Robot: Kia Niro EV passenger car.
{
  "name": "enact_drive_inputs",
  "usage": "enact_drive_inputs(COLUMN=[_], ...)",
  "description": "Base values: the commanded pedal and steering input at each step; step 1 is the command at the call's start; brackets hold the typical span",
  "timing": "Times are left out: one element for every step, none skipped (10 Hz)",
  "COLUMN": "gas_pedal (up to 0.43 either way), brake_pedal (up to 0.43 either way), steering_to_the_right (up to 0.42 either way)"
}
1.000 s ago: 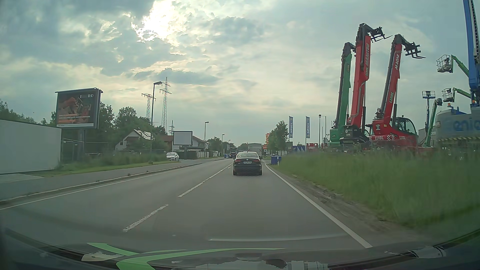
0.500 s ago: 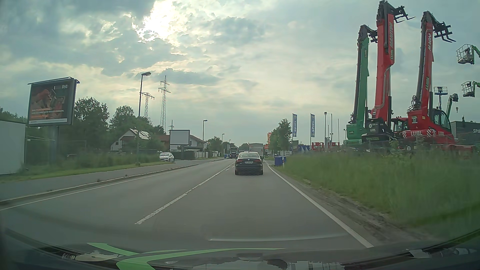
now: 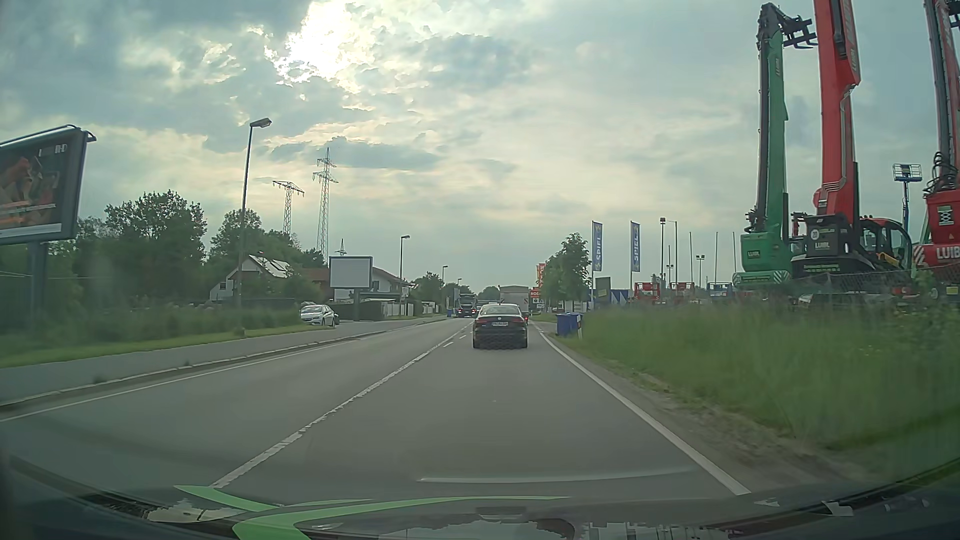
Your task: Follow the waypoints while adhering to traffic rules and regulations
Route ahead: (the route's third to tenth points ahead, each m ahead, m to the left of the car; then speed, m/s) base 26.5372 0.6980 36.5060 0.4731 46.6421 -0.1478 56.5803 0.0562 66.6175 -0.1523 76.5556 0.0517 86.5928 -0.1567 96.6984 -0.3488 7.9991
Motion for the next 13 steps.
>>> enact_drive_inputs(gas_pedal=[0.118, 0.11, 0.11, 0.11, 0.11, 0.11, 0.118, 0.118, 0.118, 0.118, 0.067, 0.0, 0.0], brake_pedal=[0.0, 0.0, 0.0, 0.0, 0.0, 0.0, 0.0, 0.0, 0.0, 0.0, 0.0, 0.0, 0.0], steering_to_the_right=[0.002, 0.002, 0.002, 0.002, 0.002, 0.003, 0.003, 0.004, 0.004, 0.004, 0.004, 0.004, 0.005])
